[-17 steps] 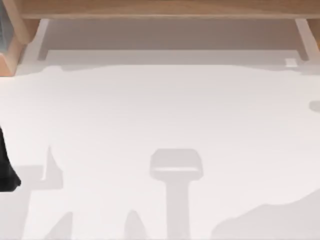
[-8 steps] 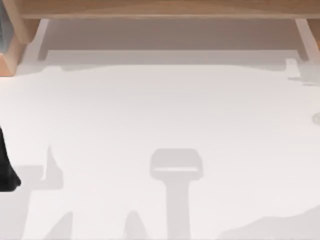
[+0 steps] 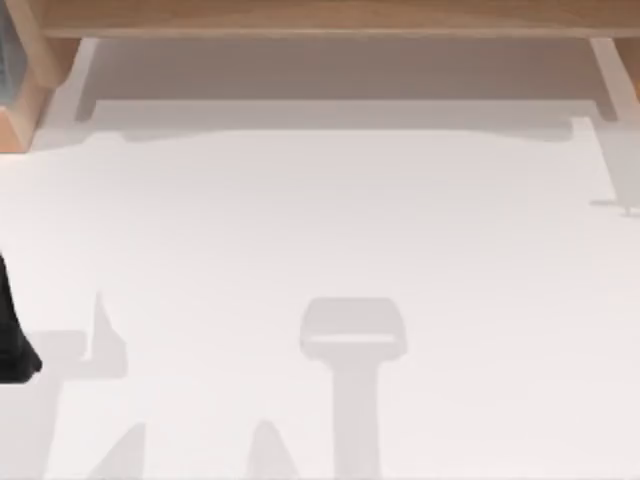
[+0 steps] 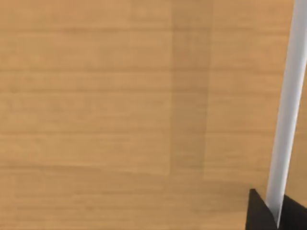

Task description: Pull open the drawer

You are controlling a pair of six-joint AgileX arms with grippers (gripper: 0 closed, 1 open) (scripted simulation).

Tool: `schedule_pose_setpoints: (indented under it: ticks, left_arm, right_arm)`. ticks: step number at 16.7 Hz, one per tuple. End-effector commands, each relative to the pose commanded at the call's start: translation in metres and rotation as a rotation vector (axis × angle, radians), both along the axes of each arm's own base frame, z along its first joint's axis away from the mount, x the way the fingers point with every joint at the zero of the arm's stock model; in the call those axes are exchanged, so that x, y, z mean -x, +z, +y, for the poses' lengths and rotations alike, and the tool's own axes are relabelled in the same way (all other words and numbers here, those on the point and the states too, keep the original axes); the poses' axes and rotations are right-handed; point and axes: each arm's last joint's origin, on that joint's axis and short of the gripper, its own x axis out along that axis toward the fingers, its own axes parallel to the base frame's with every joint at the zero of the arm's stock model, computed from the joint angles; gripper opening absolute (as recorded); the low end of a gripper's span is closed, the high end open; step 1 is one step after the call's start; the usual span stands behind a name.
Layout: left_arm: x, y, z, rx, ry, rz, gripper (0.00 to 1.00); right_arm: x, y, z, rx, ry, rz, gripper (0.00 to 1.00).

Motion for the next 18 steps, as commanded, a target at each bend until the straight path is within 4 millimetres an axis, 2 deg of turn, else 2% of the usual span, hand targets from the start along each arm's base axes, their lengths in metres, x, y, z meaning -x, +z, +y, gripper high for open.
schedule_pose_setpoints:
  ticks: [5,7,13,17,18]
  left_arm:
    - [0.000,0.000,0.000,0.000,0.000,0.000,1.00]
    - [0.000,0.000,0.000,0.000,0.000,0.000,1.00]
    - [0.000,0.000,0.000,0.000,0.000,0.000,1.00]
    - [0.000,0.000,0.000,0.000,0.000,0.000,1.00]
    - [0.000,0.000,0.000,0.000,0.000,0.000,1.00]
  right_arm:
    - [0.002,0.000,0.000,0.001,0.001,-0.002,0.00]
    - [0.012,-0.001,-0.001,-0.003,-0.003,0.001,0.00]
    - [0.061,0.000,0.001,0.001,0.000,-0.001,0.00]
    - [0.064,0.000,0.001,0.001,0.001,-0.002,0.00]
    - [0.064,0.000,0.001,0.001,0.001,-0.002,0.08]
